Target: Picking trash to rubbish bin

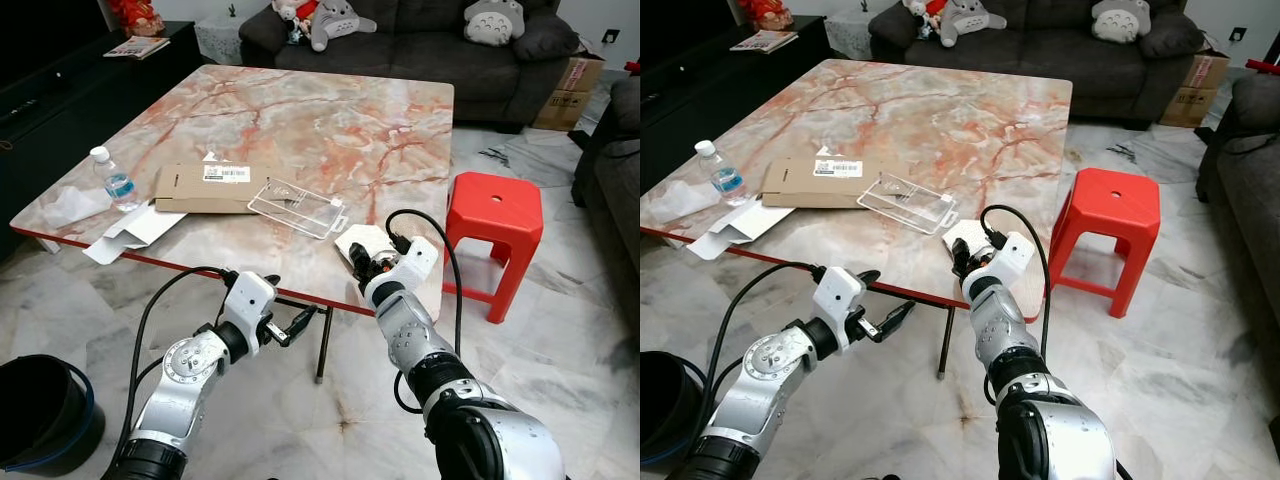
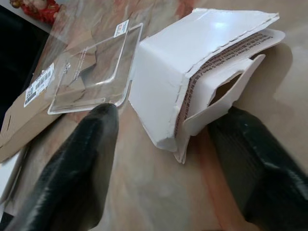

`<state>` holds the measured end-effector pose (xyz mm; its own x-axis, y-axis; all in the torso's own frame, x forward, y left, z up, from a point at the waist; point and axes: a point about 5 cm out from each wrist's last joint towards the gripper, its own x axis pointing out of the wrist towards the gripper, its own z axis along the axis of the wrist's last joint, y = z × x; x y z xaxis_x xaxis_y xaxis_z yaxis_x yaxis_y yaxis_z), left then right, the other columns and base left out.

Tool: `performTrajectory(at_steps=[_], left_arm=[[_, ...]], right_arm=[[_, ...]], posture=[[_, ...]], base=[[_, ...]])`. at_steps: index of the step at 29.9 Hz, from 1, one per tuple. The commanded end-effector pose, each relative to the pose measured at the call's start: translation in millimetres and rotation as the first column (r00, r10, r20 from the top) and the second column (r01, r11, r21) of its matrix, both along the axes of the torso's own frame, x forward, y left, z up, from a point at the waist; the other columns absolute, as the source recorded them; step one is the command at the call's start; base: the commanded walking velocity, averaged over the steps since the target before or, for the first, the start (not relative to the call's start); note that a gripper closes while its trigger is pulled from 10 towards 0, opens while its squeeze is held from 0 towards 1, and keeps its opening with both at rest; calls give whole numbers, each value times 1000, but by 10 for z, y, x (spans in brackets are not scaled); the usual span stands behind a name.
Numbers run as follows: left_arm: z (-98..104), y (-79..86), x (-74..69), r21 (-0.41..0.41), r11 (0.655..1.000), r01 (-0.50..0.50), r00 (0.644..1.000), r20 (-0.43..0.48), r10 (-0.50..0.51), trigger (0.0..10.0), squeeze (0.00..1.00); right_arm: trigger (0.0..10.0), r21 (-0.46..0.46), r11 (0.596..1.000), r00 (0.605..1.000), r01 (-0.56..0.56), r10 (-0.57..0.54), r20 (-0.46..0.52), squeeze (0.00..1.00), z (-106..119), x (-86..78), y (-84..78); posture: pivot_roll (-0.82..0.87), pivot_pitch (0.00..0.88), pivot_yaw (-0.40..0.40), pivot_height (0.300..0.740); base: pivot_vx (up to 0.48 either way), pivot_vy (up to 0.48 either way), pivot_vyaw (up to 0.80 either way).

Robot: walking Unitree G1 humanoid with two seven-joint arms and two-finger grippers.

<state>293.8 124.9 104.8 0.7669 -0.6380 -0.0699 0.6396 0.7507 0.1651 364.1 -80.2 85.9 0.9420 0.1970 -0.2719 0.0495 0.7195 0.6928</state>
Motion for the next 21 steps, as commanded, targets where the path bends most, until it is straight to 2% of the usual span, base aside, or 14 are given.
performTrajectory(at_steps=[1,21], left_arm=[[26,-7,-9,-5,1000,1,1000,1,-1,10000,0],[35,-110,-6,-17,1000,12,1000,-10,-12,10000,0]], right_arm=[[0,19,1000,1000,-20,20,14,0,65,21,114],[0,42,999,999,11,-12,43,0,88,45,38]], posture=[[278,74,28,740],[258,72,27,740]], base=[[0,0,0],[0,0,0]])
